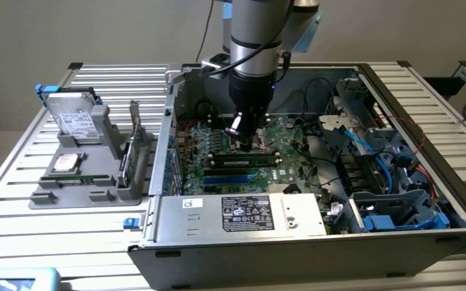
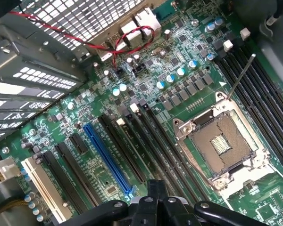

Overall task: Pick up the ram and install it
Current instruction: 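Press down the ram until it locks into place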

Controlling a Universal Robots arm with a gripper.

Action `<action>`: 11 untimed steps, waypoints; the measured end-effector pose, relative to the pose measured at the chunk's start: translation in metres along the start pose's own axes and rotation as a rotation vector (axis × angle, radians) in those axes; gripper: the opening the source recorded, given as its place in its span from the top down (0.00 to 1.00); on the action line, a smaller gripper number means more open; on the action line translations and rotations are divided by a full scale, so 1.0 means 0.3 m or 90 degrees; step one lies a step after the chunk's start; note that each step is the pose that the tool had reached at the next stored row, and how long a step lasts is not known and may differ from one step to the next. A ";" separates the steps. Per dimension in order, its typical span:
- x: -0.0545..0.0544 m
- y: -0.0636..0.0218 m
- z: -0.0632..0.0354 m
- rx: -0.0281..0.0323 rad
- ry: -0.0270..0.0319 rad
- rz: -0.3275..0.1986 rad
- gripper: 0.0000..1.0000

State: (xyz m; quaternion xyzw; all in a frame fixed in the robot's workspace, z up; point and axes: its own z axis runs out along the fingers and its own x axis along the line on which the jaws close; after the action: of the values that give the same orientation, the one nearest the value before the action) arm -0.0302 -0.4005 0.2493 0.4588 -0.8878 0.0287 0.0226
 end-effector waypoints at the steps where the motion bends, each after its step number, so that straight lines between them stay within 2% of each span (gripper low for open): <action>1: 0.000 0.000 0.000 -0.0005 0.0002 0.008 0.89; 11: 0.000 0.000 0.000 -0.0062 0.0028 0.093 0.89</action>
State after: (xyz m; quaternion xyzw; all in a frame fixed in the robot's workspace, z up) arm -0.0302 -0.4005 0.2493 0.3923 -0.9191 0.0270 0.0246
